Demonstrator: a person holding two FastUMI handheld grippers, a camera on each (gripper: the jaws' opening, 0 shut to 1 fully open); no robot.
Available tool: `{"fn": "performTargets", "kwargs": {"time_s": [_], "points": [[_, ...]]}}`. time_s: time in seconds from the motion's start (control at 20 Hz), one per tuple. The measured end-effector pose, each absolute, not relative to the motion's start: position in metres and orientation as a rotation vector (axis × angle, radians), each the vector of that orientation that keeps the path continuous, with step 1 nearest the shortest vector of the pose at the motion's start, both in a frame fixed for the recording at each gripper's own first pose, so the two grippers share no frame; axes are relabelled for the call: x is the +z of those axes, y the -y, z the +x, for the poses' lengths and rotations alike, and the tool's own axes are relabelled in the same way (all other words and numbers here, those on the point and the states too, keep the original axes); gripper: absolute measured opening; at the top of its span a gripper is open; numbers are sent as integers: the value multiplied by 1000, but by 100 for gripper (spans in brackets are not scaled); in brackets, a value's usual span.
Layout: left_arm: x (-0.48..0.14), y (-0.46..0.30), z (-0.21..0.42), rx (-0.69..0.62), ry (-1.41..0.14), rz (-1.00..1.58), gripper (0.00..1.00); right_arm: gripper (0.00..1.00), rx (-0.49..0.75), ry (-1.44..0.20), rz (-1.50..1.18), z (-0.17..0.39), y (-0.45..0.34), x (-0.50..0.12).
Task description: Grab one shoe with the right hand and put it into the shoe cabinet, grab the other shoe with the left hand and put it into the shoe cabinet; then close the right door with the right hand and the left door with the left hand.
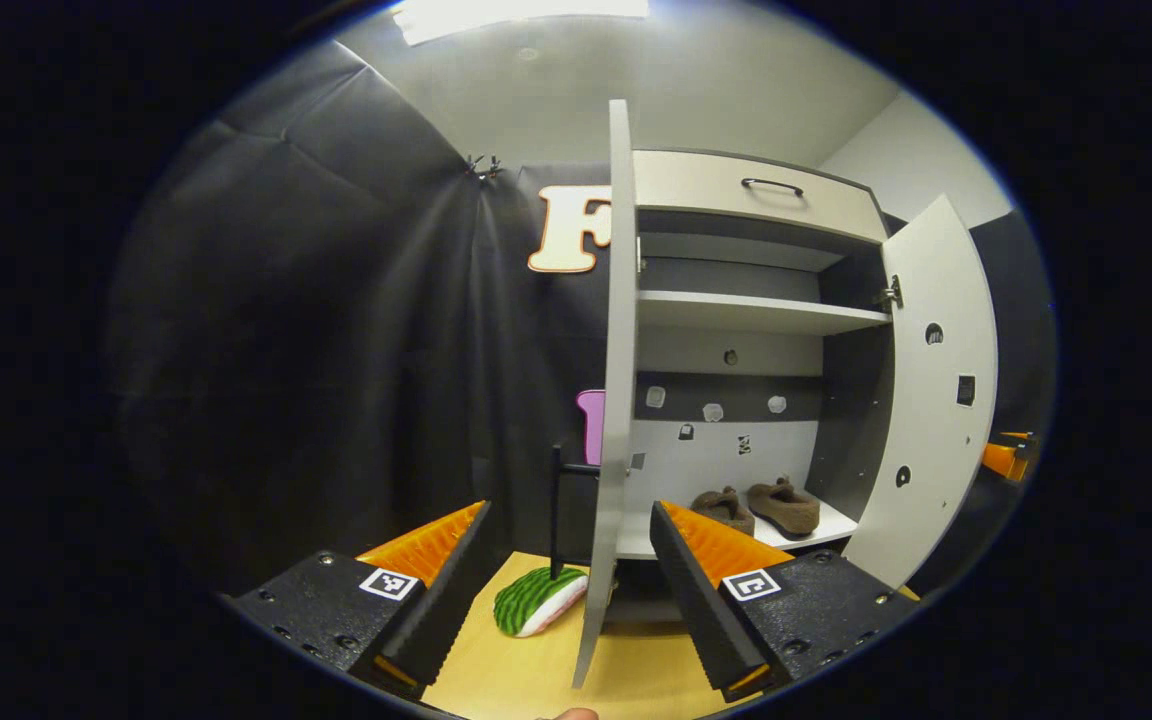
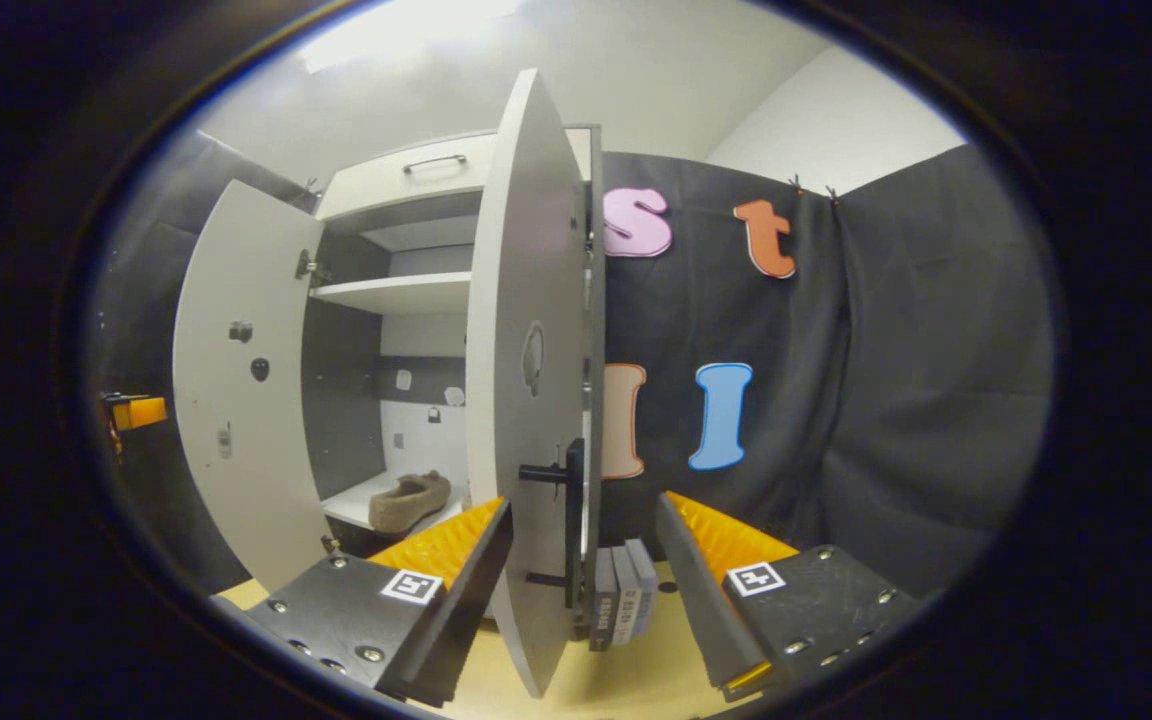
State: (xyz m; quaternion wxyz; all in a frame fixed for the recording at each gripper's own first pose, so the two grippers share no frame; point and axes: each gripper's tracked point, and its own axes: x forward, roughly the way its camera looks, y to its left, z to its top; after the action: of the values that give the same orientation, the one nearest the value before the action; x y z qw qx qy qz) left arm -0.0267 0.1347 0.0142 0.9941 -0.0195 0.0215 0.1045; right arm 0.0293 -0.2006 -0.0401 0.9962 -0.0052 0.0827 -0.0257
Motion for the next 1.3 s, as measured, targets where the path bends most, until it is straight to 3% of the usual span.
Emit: {"fn": "performTargets", "kwargs": {"time_s": [0.05, 0.1, 0.15, 0.25, 0.3, 0.4, 0.45, 0.5, 0.6, 0.7, 0.75, 0.85, 0.9, 1.15, 1.25, 1.3], "points": [[14, -139, -29, 219, -43, -42, 95, 83, -41, -165, -6, 30, 198, -41], [14, -143, -32, 230, -46, -44, 90, 83, -30, -163, 2, 31, 195, -41], [11, -146, -35, 240, -49, -43, 95, 83, -19, -163, 10, 32, 191, -42], [10, -151, -39, 253, -55, -46, 95, 83, 1, -166, 27, 35, 185, -42], [9, -151, -39, 255, -55, -49, 90, 82, 12, -169, 32, 36, 181, -43], [9, -152, -40, 259, -52, -58, 90, 82, 29, -169, 32, 40, 175, -45], [9, -153, -42, 261, -50, -62, 90, 88, 35, -172, 35, 42, 172, -45], [8, -154, -43, 263, -49, -69, 90, 83, 44, -174, 38, 44, 167, -46], [8, -156, -50, 272, -50, -80, 90, 83, 60, -176, 37, 49, 159, -47], [5, -164, -56, 289, -53, -87, 95, 88, 53, -181, 19, 55, 158, -50], [2, -165, -55, 299, -55, -88, 95, 83, 51, -181, 16, 57, 157, -52], [0, -175, -62, 325, -58, -97, 90, 83, 65, -184, 42, 62, 152, -54], [2, -180, -66, 336, -57, -103, 90, 88, 75, -187, 58, 63, 150, -56], [-4, -191, -77, 371, -64, -129, 95, 88, 121, -196, 102, 74, 134, -60], [-6, -192, -77, 375, -71, -130, 90, 88, 136, -200, 93, 80, 127, -61], [-7, -194, -77, 378, -73, -129, 95, 88, 143, -202, 88, 82, 124, -62]]}}
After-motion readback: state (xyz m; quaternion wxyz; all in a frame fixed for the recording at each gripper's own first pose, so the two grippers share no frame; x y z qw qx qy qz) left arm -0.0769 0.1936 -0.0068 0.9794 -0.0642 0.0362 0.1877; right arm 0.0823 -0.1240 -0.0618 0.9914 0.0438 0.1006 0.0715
